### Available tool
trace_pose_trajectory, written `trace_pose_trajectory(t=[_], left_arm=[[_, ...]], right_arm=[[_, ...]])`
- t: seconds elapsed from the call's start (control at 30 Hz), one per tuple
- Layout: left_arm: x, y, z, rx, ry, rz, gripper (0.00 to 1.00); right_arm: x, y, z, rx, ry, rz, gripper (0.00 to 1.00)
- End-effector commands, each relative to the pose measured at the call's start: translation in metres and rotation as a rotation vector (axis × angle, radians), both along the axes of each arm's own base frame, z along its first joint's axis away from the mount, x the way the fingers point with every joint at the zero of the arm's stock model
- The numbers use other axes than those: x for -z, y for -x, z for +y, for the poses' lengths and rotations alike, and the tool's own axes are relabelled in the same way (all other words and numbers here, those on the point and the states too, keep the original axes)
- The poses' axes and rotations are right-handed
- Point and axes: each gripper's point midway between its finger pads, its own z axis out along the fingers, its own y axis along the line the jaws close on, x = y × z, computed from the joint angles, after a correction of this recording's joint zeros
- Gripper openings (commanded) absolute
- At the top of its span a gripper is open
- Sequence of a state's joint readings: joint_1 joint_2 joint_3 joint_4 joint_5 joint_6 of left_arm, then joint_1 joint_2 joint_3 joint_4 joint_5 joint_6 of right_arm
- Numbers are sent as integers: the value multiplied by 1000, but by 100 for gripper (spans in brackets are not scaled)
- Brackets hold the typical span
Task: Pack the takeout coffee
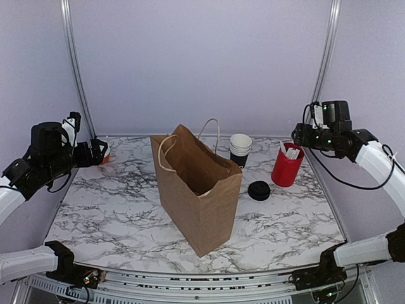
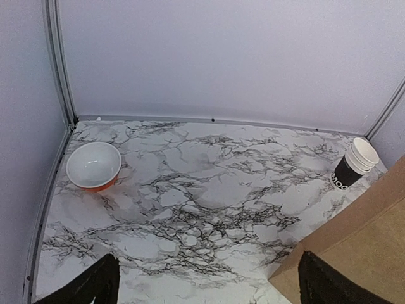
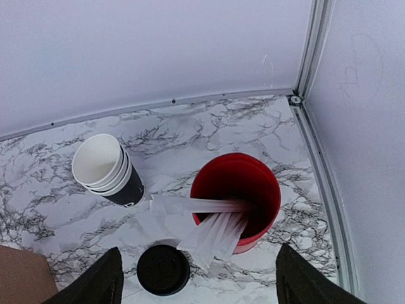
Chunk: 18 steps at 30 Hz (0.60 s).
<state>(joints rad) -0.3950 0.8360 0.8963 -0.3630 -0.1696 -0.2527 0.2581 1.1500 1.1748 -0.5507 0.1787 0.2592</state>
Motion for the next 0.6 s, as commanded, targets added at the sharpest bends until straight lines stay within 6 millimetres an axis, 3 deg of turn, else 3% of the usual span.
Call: trace_pose_trajectory(t=[0.0, 0.33, 0.57], left_arm=[[-6, 4, 13, -46, -22, -57, 99], [-3, 4, 11, -35, -17, -49, 99], [-2, 4, 11, -37, -18, -49, 99]], right_arm=[[9, -12, 1, -77, -26, 50, 76], [25, -30, -1, -99, 50, 115, 64], [35, -38, 24, -167, 119, 154, 60]])
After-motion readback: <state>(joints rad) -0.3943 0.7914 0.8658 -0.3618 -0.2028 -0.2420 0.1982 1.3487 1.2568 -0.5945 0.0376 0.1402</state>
